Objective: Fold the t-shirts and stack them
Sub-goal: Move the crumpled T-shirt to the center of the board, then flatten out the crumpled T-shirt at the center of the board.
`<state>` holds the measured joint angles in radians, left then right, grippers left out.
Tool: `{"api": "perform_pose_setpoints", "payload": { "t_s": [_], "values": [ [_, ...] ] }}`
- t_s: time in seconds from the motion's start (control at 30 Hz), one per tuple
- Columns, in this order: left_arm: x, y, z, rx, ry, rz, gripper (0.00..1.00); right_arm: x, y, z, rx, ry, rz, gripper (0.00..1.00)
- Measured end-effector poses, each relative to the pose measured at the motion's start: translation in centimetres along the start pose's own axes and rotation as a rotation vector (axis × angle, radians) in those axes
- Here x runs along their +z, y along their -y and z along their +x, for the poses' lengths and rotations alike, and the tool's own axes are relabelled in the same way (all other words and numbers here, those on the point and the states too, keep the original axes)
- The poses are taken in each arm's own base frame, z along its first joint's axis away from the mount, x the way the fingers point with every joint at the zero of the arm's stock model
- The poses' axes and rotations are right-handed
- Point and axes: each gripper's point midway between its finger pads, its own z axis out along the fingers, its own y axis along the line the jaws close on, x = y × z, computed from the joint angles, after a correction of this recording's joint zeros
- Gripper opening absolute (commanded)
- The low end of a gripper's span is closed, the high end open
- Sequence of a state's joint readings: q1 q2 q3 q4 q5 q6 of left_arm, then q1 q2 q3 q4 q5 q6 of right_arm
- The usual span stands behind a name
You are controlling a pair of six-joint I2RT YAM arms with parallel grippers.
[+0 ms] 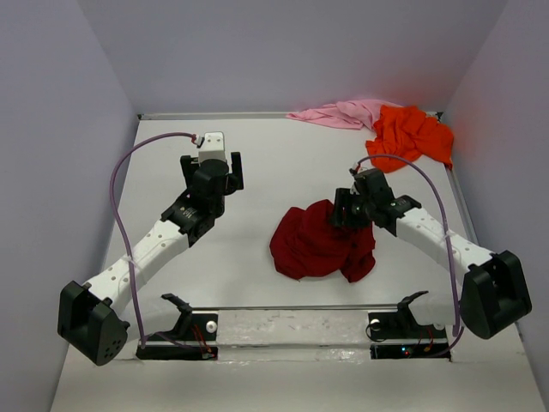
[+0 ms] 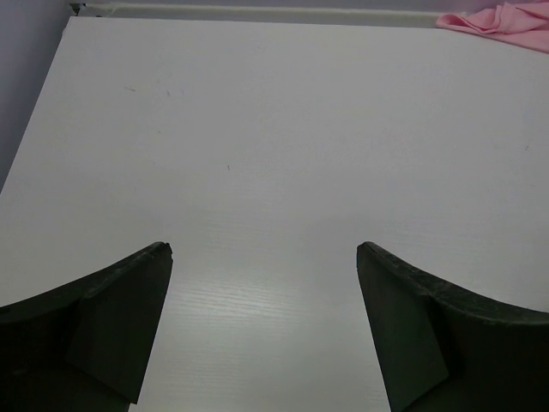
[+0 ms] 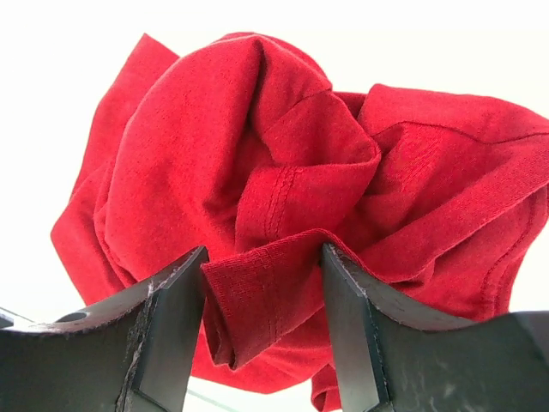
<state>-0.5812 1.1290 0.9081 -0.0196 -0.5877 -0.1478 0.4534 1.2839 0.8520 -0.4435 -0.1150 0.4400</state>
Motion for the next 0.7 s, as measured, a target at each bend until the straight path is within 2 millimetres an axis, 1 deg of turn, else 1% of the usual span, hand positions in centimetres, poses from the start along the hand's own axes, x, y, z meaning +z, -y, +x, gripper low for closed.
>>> {"api": "perform_pose_setpoints", "payload": {
  "t_s": [0.03, 0.07, 0.1, 0.27, 0.37, 0.43, 0.53, 0.6, 0.63, 0.7],
  "values": [
    [0.0, 0.0, 0.0, 0.000, 0.000, 0.000, 0.99, 0.1, 0.1, -0.1, -0.003, 0.000, 0.006, 0.49],
    [0.0, 0.0, 0.0, 0.000, 0.000, 0.000, 0.99, 0.1, 0.1, -0.1, -0.006, 0.001, 0.010, 0.46],
    [0.0, 0.0, 0.0, 0.000, 0.000, 0.000, 0.99, 0.1, 0.2, -0.3, -0.013, 0.004, 0.011, 0.40],
    [0.0, 0.0, 0.0, 0.000, 0.000, 0.000, 0.99, -0.3, 0.0, -0.8, -0.019, 0.017, 0.013, 0.40],
    [0.0, 0.0, 0.0, 0.000, 0.000, 0.000, 0.99, -1.4, 0.1, -0.8, -0.020, 0.029, 0.018, 0.40],
    [0.0, 0.0, 0.0, 0.000, 0.000, 0.000, 0.99, -2.9, -0.1, -1.0, -0.023, 0.060, 0.011, 0.40],
    [0.0, 0.0, 0.0, 0.000, 0.000, 0.000, 0.99, -5.1, -0.3, -1.6, -0.027, 0.121, 0.006, 0.36],
    [0.0, 0.0, 0.0, 0.000, 0.000, 0.000, 0.99, -6.0, -0.2, -1.8, -0.028, 0.143, 0.008, 0.36],
    [0.0, 0.0, 0.0, 0.000, 0.000, 0.000, 0.99, -6.1, -0.2, -1.8, -0.028, 0.145, 0.009, 0.40],
    [0.0, 0.0, 0.0, 0.000, 0.000, 0.000, 0.99, -6.1, 0.1, -1.5, -0.026, 0.133, 0.020, 0.43]
  ]
}}
